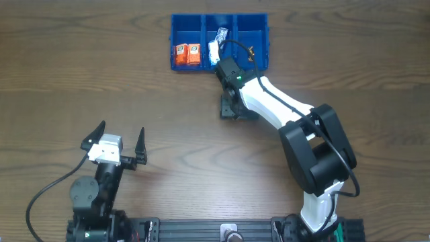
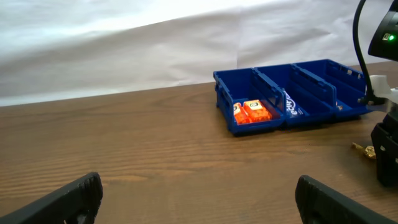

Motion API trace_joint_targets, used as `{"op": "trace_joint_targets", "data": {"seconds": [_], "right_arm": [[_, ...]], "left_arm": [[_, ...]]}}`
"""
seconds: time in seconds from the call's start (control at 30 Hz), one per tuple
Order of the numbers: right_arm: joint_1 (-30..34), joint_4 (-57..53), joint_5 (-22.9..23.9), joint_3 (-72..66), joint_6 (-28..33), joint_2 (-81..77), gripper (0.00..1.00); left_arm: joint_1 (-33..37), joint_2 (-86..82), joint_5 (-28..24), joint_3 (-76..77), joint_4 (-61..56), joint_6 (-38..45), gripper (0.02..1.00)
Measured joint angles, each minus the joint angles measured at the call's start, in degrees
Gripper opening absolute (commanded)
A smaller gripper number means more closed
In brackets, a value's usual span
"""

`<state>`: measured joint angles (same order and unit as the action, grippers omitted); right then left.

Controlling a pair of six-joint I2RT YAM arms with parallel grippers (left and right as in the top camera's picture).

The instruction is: Sort Candies Into Trays

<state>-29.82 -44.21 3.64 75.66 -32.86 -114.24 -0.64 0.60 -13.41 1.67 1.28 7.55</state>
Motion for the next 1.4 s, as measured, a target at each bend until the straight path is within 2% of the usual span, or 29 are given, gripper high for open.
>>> {"op": "trace_joint_targets", "data": {"seconds": [0.23, 0.77, 1.4], "right_arm": [[0.0, 2.1, -0.1, -1.6, 0.0, 0.0, 0.524], [0.0, 3.3, 0.0, -1.7, -0.2, 0.0, 0.226], [0.0, 5.1, 0.2, -2.4, 1.1, 3.7, 0.202]], "left_arm": [[0.0, 0.0, 0.0, 0.0, 0.0, 0.0, 0.996], [0.0, 0.0, 0.0, 0.0, 0.0, 0.0, 0.996], [0.0, 0.0, 0.0, 0.0, 0.0, 0.0, 0.996]]}}
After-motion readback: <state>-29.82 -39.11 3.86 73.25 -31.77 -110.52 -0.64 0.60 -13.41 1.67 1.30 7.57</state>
